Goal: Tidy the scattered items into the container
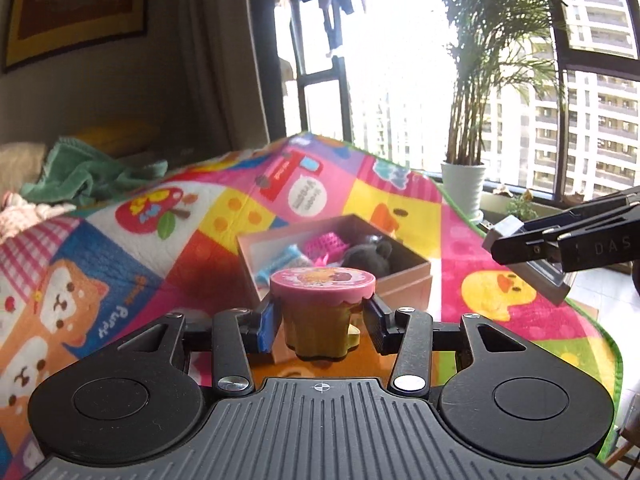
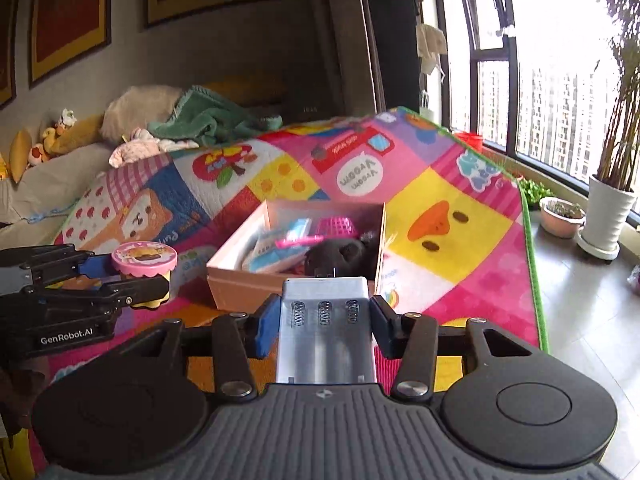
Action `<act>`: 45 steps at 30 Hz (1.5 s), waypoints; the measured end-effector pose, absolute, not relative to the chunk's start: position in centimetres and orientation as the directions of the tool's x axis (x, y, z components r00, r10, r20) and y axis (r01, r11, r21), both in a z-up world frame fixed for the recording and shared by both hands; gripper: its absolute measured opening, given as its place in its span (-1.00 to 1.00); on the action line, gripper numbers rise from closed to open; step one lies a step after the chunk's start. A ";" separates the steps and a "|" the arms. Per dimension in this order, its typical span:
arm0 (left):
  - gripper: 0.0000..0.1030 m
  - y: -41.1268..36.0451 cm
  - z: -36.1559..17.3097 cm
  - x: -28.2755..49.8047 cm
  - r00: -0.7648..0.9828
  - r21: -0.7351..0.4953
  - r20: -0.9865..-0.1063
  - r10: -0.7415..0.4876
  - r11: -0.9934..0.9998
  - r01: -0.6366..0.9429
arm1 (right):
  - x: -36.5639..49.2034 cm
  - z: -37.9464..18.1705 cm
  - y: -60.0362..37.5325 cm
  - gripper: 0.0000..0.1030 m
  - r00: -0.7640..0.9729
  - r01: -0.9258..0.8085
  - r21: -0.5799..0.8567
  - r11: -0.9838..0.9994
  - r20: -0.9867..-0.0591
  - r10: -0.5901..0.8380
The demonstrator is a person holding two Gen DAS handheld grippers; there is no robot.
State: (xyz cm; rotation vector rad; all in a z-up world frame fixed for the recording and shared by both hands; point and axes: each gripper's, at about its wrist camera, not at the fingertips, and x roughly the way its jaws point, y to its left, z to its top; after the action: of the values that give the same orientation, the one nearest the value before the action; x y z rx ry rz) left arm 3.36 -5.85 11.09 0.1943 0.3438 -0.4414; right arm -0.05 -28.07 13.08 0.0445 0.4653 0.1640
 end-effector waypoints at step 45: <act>0.99 1.5 1.4 12.6 0.791 -0.280 -0.453 -0.411 0.908 0.312 | 19.7 6.4 -20.2 -0.10 0.677 -0.253 0.197 0.947 -0.663 0.319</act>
State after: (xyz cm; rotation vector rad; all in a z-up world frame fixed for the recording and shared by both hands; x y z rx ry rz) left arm 12.58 1.52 1.43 -0.1955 0.5304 -0.3916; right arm 19.71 -20.25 6.36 0.0918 0.7615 0.3224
